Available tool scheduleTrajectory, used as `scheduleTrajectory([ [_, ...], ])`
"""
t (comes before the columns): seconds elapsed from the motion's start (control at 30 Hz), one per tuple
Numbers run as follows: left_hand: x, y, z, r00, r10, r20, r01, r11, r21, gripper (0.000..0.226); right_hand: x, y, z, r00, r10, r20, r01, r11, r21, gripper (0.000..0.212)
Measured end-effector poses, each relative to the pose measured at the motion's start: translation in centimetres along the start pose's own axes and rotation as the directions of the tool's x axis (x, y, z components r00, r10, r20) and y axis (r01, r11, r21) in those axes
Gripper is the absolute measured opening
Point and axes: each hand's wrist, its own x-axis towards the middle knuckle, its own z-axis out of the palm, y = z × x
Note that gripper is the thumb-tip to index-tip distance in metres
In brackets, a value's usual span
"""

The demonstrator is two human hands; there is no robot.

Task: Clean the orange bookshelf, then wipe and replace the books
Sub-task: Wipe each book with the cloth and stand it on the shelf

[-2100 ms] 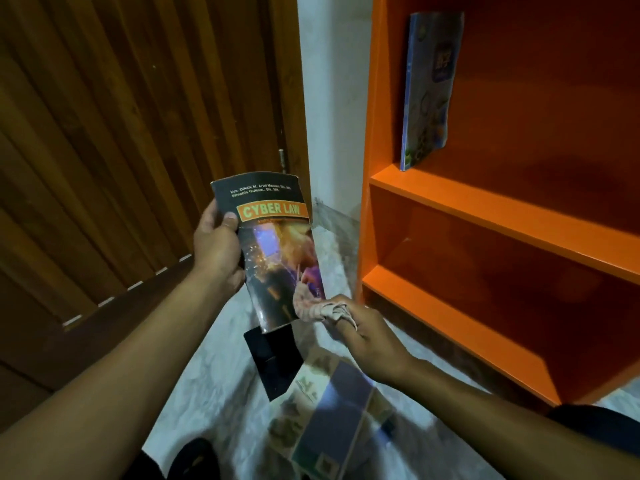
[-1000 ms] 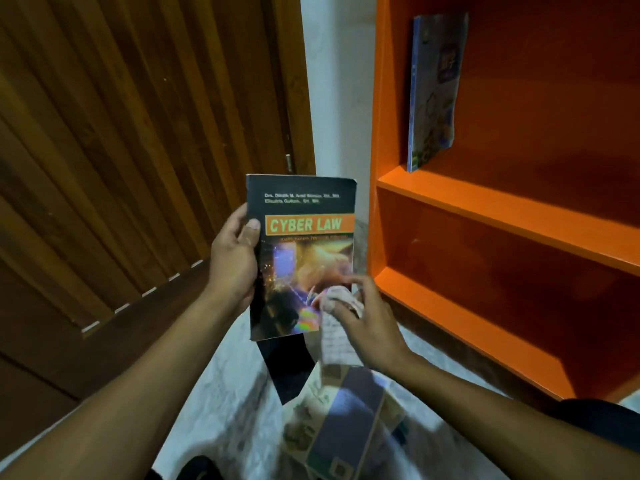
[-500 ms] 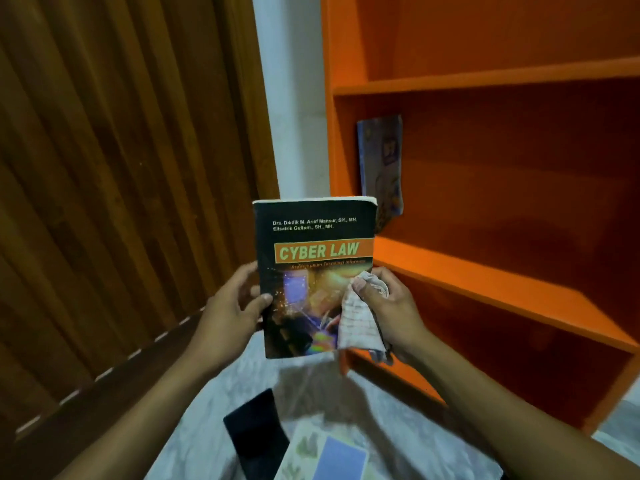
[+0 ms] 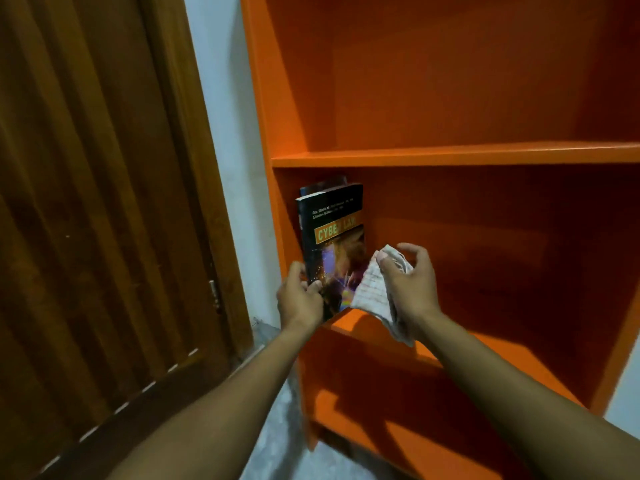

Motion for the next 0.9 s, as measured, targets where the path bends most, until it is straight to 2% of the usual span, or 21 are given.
scheduleTrajectory([
  [0.07,1.9,-0.3,3.0,1.000,-0.006,-0.017,0.007,0.999,0.050,0.028,1.1,0.1,-1.1,1.000,0.020,-0.012,-0.020,0.999,-0.028,0.041],
  [0.17,4.2,-0.4,6.6,0.998,-0.020,-0.057,0.025,0.995,0.099,0.023,2.7,0.3,-2.6,0.998,0.053,-0.040,-0.054,0.998,-0.016,0.032],
  [0.27,5.7,-0.1,9.1,0.990,-0.058,-0.130,0.073,0.991,0.116,0.024,3.7,0.6,-3.3,0.997,0.065,-0.050,-0.067,0.997,-0.039,0.040],
  [0.37,7.0,-0.1,11.0,0.975,-0.140,-0.175,0.158,0.983,0.097,0.042,4.4,1.1,-3.9,0.996,0.082,-0.023,-0.082,0.997,-0.006,0.037],
  [0.43,7.8,-0.6,12.0,0.962,-0.171,-0.213,0.194,0.976,0.095,0.052,4.7,1.4,-4.2,0.996,0.094,-0.008,-0.094,0.996,0.005,0.042],
  [0.5,8.4,-1.3,12.4,0.957,-0.161,-0.241,0.199,0.969,0.143,0.057,5.0,1.9,-4.5,0.996,0.094,0.006,-0.094,0.995,0.028,0.038],
  [0.57,8.6,-1.6,12.2,0.956,-0.149,-0.253,0.204,0.956,0.208,0.057,5.3,2.4,-4.8,0.996,0.082,0.027,-0.084,0.995,0.058,0.019],
  [0.7,8.1,-1.2,11.0,0.961,-0.114,-0.253,0.186,0.941,0.283,0.043,4.8,2.9,-4.8,0.997,0.058,0.042,-0.060,0.996,0.061,0.030],
  [0.8,7.9,-1.5,10.0,0.967,-0.055,-0.250,0.133,0.943,0.306,0.050,4.1,2.8,-4.4,0.999,0.043,0.033,-0.045,0.996,0.073,0.018],
  [0.9,7.9,-1.7,8.9,0.968,-0.015,-0.252,0.095,0.947,0.308,0.039,3.1,2.6,-3.7,0.995,0.087,0.050,-0.093,0.987,0.132,0.020],
])
